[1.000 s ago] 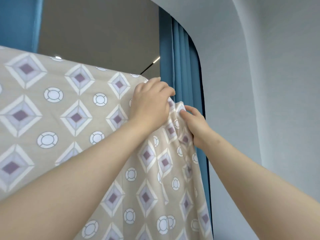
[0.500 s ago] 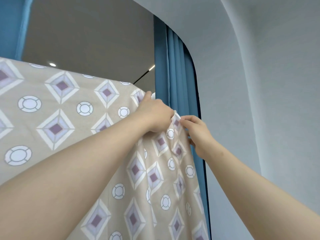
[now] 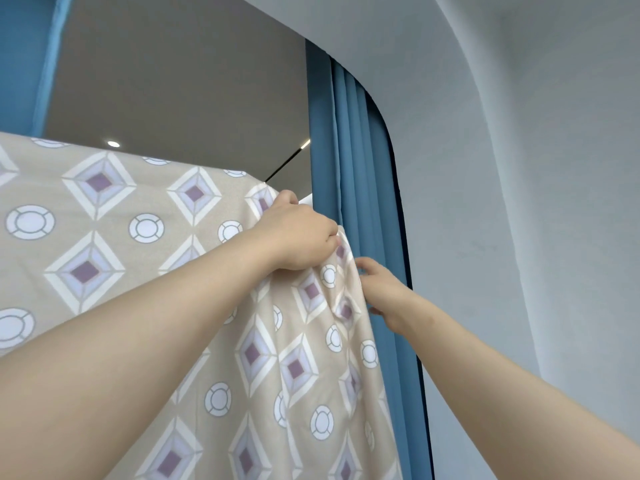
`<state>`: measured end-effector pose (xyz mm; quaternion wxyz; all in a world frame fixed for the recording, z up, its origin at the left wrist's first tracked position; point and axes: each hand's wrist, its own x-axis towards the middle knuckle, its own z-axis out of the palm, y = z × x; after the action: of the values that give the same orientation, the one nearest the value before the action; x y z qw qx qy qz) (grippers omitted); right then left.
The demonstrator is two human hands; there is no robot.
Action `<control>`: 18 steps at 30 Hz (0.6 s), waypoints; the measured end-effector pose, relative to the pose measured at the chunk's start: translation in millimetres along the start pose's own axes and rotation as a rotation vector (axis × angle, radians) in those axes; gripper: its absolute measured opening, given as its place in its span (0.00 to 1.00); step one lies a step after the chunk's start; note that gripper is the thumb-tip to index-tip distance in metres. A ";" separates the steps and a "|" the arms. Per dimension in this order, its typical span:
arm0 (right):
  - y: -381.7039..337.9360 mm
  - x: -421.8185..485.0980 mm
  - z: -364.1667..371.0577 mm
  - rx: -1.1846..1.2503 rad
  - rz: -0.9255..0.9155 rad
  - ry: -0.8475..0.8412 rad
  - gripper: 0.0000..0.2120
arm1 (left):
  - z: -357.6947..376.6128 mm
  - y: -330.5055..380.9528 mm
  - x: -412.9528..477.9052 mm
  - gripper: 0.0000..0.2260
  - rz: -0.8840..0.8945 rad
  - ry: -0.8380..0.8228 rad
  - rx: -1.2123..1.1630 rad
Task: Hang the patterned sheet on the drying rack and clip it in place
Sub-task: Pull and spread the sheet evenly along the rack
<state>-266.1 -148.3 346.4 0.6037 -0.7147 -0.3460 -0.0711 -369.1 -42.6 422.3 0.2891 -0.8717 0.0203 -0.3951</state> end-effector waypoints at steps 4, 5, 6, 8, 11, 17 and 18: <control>-11.7 9.5 -8.4 0.056 -0.240 0.040 0.27 | -4.0 3.6 1.0 0.16 0.015 0.023 -0.022; -14.7 12.8 -10.5 0.017 -0.257 -0.048 0.24 | -4.5 4.5 1.5 0.16 0.017 0.030 -0.026; -17.0 14.6 -12.7 -0.037 -0.237 -0.121 0.18 | -4.1 4.4 1.5 0.16 0.015 0.040 -0.031; -16.9 15.9 -16.0 -0.182 -0.175 -0.149 0.10 | -1.6 2.3 0.3 0.16 0.008 0.061 -0.036; -13.6 17.9 -25.4 -0.301 -0.205 0.123 0.11 | 1.9 -2.7 -2.8 0.16 -0.007 0.070 -0.041; -36.1 23.6 -55.1 -0.412 -0.486 0.575 0.09 | -5.5 7.4 3.0 0.18 -0.038 0.036 0.051; -34.5 21.5 -57.1 -0.437 -0.449 0.515 0.10 | -3.7 10.9 3.4 0.20 -0.036 0.012 0.114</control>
<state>-252.0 -190.6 400.5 0.4739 -0.6917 -0.3079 -0.4497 -367.3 -54.4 420.9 0.3313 -0.8516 -0.0161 -0.4059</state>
